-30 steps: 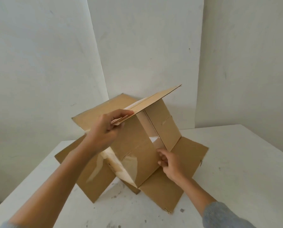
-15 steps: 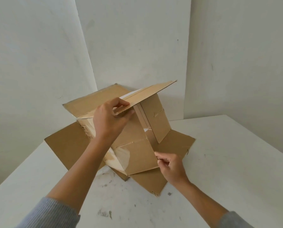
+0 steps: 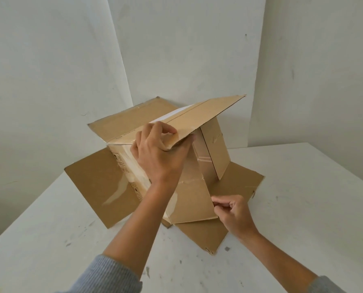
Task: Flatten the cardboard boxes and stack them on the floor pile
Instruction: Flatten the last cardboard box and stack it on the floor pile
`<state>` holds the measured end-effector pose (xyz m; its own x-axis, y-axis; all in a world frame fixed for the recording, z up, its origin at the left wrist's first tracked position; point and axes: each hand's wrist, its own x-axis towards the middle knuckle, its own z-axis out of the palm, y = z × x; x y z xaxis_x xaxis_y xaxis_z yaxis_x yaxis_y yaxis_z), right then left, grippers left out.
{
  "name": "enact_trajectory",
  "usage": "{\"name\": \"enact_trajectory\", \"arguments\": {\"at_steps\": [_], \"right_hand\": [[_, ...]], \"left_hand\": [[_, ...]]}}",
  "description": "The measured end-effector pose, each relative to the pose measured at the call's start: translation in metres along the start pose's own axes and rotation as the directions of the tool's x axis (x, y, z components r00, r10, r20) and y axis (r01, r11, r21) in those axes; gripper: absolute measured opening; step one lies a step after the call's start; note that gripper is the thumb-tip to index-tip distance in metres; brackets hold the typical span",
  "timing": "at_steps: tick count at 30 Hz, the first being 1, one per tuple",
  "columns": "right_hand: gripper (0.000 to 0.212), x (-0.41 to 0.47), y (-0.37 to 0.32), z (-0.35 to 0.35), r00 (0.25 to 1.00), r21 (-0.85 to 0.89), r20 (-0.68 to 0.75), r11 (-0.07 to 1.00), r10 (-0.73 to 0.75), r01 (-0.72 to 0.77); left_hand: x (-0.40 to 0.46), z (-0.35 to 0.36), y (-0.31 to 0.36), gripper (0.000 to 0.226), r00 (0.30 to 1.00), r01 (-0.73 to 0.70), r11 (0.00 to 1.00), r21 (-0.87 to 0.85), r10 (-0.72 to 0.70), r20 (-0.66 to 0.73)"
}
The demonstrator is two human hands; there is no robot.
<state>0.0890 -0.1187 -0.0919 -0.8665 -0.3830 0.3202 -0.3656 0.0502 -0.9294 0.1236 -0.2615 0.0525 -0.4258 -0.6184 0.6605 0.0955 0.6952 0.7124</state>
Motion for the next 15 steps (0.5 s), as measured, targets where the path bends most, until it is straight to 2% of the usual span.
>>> {"name": "enact_trajectory", "arguments": {"at_steps": [2,4,7,9,12,15], "right_hand": [[0.029,0.006,0.002,-0.004,0.999,-0.037,-0.002,0.998,0.045,-0.045],[0.035,0.020,0.003,-0.008,0.996,-0.074,-0.009,0.993,0.087,-0.087],[0.023,0.058,0.004,-0.007,0.983,-0.090,-0.148,0.989,0.106,-0.120],[0.019,0.083,0.002,-0.002,0.979,-0.203,-0.201,0.975,0.047,-0.088],[0.045,0.113,0.003,0.005,0.975,-0.434,-0.224,0.894,0.017,-0.115],[0.044,0.123,0.003,0.011,0.964,-0.563,-0.266,0.807,0.026,-0.178]], "left_hand": [[-0.003,0.002,0.003,0.045,1.000,-0.003,1.000,0.022,0.003,-0.004],[-0.001,0.002,0.003,0.037,1.000,-0.015,1.000,-0.001,0.015,0.012],[0.004,-0.001,0.001,0.021,0.995,-0.063,0.996,-0.065,0.068,0.072],[0.006,-0.003,-0.001,0.017,0.991,-0.068,0.995,-0.077,0.076,0.114],[0.006,-0.008,-0.004,0.017,0.981,-0.089,0.994,-0.070,0.099,0.167],[0.011,-0.017,-0.005,0.019,0.958,-0.152,0.988,-0.039,0.157,0.242]]}}
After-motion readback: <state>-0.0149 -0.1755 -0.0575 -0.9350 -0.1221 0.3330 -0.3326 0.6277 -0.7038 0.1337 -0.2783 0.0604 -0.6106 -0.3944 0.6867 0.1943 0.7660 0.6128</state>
